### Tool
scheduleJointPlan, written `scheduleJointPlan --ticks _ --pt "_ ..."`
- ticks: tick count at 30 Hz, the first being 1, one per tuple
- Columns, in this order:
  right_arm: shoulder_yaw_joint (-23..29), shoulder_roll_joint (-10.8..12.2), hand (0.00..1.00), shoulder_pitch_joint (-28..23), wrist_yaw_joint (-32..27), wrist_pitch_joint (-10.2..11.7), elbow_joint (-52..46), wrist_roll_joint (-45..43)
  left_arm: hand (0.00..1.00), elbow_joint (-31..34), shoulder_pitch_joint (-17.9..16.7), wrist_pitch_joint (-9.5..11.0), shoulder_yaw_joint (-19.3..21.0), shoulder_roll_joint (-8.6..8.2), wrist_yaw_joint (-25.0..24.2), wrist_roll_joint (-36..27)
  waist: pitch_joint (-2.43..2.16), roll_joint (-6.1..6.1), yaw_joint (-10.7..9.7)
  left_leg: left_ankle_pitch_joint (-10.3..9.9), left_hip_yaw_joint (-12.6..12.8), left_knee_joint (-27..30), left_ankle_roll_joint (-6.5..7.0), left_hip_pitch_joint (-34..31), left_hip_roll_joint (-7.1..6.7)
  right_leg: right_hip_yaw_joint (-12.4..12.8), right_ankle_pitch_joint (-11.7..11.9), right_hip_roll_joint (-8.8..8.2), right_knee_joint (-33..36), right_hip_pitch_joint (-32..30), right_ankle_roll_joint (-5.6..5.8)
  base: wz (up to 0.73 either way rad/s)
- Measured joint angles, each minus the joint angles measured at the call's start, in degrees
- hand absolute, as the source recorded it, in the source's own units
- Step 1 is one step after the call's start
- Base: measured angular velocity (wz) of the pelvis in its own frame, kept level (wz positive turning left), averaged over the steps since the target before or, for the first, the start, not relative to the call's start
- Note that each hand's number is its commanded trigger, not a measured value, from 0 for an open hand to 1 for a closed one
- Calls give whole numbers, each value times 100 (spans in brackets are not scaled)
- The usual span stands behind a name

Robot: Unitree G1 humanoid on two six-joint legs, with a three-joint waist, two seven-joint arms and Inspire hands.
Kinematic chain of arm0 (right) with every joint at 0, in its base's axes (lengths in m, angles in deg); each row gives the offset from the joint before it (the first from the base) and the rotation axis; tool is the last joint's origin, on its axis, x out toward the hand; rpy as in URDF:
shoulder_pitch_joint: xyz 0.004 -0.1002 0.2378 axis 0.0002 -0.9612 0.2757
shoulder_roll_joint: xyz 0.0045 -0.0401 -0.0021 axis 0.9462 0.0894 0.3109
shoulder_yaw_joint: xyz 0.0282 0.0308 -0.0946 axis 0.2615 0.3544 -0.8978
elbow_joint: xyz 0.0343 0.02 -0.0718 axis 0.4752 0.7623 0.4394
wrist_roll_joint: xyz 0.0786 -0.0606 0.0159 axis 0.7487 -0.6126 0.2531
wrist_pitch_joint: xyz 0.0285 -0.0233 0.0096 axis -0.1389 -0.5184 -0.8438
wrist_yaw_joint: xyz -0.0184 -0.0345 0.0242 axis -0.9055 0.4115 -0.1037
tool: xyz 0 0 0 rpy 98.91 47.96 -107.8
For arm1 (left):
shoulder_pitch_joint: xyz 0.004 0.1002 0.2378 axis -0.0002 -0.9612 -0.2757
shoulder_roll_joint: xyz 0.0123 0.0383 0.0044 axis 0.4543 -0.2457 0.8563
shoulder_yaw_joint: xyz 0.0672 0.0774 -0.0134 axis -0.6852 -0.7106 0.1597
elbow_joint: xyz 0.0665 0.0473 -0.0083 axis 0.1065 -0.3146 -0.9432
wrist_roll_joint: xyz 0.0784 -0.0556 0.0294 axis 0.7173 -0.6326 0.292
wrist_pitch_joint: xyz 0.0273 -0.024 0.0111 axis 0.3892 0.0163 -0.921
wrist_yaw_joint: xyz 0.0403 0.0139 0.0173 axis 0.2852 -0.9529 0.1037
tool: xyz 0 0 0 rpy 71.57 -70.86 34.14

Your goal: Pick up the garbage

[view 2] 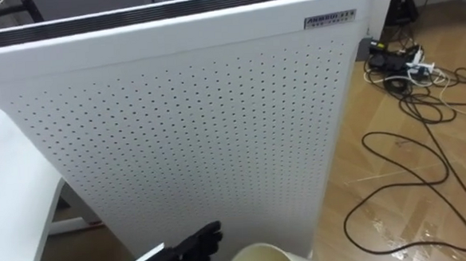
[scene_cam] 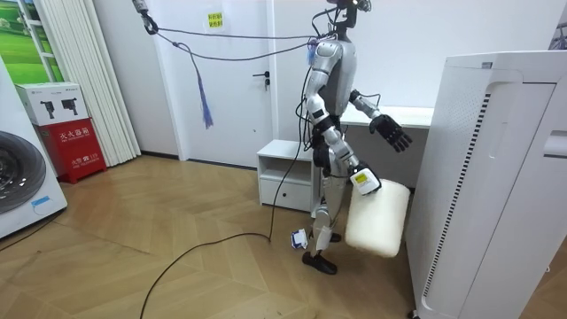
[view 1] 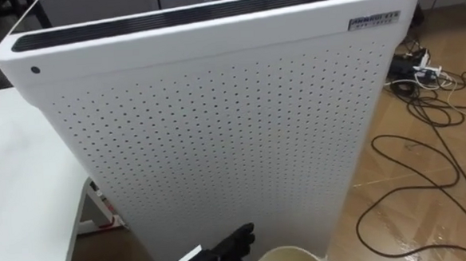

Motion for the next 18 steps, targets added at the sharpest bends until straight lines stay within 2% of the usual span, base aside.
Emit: scheduleJointPlan --ticks 3,6,9,14,18 --pt "136 -9 100 -35 -27 -1 252 -3 0 -313 -59 3 63 -30 76 -7 5 -6 32 -2 16 -19 -7 68 -1 35 0 6 20 80 -2 -4" --pt "163 -1 100 -142 -64 0 274 10 0 -676 -99 3 102 -147 107 -7 22 -34 51 -14 51 -54 -26 185 -9 43 -33 5 -17 143 5 -4" --pt "405 82 100 -226 -82 0 275 7 0 -981 -128 4 252 -209 121 -7 23 -40 81 -19 58 -93 -33 237 -4 43 -34 24 -60 197 7 -1" --pt "513 87 100 -227 -147 89 523 12 0 -1434 -147 21 328 -230 274 -14 -8 7 121 -16 84 -203 -47 369 -11 65 -48 41 -103 291 -3 -2" --pt "512 120 100 -230 -124 117 870 11 0 -2040 -145 27 420 -362 374 -11 -17 19 151 -25 89 -216 -66 399 -27 62 -55 55 -159 351 -2 0"
